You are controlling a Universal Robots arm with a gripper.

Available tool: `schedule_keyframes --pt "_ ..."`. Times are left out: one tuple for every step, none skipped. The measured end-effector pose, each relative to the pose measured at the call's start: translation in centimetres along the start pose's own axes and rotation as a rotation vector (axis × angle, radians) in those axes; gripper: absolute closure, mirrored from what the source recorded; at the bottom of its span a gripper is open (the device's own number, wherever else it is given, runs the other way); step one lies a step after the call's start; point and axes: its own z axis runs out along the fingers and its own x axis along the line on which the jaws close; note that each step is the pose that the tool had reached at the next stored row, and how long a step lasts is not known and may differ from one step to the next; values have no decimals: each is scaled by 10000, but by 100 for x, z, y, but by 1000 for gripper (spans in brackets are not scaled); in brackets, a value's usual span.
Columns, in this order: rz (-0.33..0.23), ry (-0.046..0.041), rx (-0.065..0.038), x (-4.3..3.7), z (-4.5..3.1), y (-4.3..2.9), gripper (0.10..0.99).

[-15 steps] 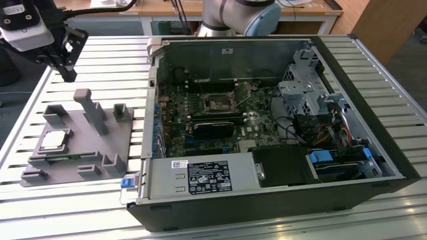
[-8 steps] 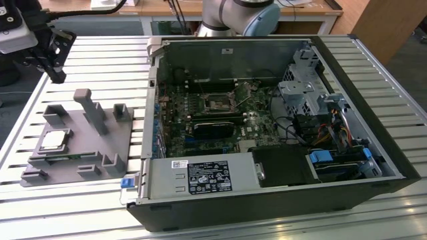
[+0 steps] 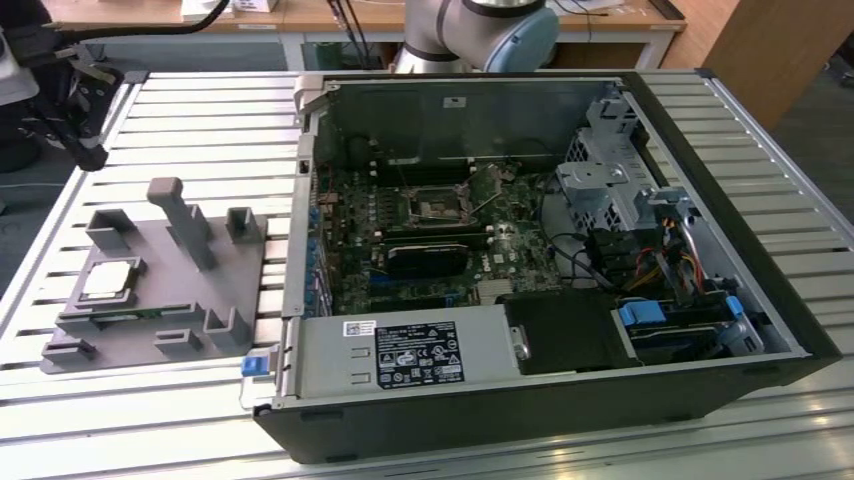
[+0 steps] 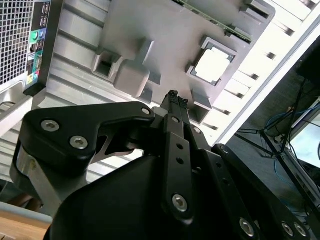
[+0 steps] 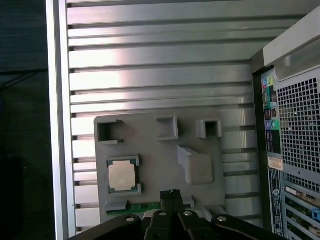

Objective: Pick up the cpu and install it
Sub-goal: 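Reach for the cpu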

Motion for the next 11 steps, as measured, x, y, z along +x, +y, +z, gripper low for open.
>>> schedule_keyframes --pt "0 4 0 22 4 -2 980" --pt "0 9 1 42 7 -4 980" --pt "1 14 1 61 10 -5 980" --pt "1 20 2 79 14 -6 980" --pt "1 24 2 99 19 -9 980" --pt "1 28 3 118 23 -10 980" --pt "1 31 2 136 27 -12 980" --pt "1 35 3 156 30 -13 980" --pt "2 35 2 177 34 -15 980" --pt "2 37 3 198 37 -16 980" --pt "2 37 2 215 41 -18 980"
